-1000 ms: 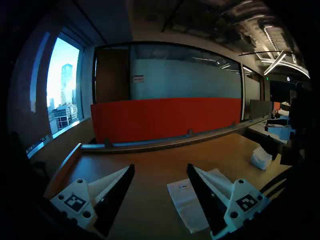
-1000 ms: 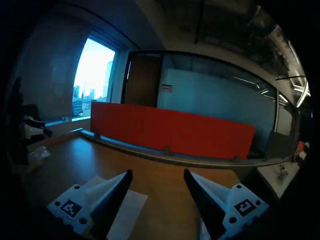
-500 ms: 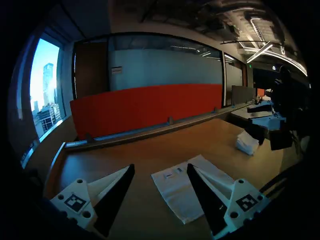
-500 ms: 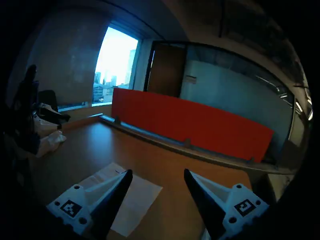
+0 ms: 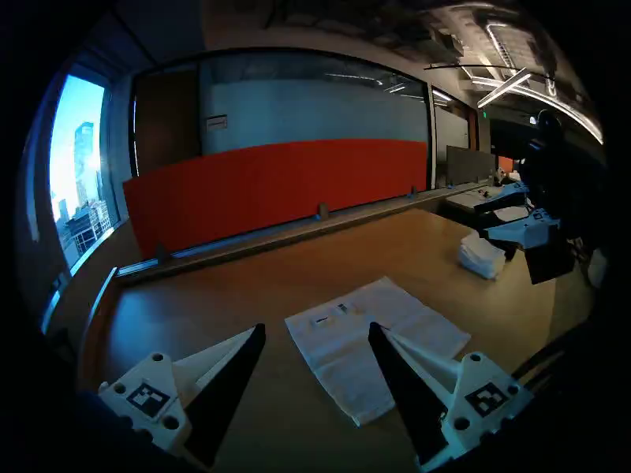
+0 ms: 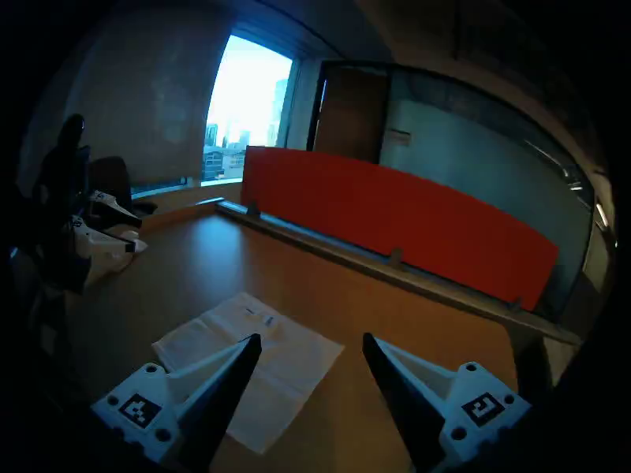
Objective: Fold towel
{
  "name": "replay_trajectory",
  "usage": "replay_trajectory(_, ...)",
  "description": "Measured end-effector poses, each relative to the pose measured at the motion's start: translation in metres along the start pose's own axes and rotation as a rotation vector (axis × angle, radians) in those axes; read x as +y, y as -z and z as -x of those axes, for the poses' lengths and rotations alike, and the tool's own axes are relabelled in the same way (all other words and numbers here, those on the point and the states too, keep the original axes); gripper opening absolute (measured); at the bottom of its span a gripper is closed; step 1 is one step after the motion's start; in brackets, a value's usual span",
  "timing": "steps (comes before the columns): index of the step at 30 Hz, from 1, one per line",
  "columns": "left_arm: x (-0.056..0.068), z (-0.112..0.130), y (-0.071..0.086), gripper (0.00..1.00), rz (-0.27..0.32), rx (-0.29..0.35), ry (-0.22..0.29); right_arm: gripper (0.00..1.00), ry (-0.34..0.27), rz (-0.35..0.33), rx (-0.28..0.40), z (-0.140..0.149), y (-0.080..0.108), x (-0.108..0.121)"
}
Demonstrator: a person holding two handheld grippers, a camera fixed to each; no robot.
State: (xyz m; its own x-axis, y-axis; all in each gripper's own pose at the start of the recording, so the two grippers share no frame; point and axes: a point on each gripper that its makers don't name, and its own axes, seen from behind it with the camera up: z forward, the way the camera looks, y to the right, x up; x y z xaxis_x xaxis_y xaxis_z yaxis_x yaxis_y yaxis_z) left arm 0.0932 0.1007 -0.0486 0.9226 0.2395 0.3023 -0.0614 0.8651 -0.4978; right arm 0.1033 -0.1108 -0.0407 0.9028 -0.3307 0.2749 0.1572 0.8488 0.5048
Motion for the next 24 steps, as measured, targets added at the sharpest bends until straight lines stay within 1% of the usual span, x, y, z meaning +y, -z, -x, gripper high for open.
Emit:
replay_trajectory(8, 0.017, 0.031, -0.013, 0.97, 0.042, -0.053, -0.011, 1.00, 0.017, -0.040, -0.057, 0.034, -0.011, -0.013)
replay_trajectory(17, 0.037, 0.069, -0.031, 0.97, 0.088, -0.125, -0.042, 1.00, 0.017, -0.073, -0.133, 0.080, -0.027, -0.023)
replay_trajectory(20, 0.042, 0.082, -0.037, 0.97, 0.101, -0.151, -0.047, 1.00, 0.015, -0.086, -0.153, 0.093, -0.031, -0.027)
replay_trajectory(24, 0.046, 0.101, -0.044, 0.97, 0.112, -0.191, -0.043, 1.00, 0.020, -0.100, -0.186, 0.112, -0.036, -0.033)
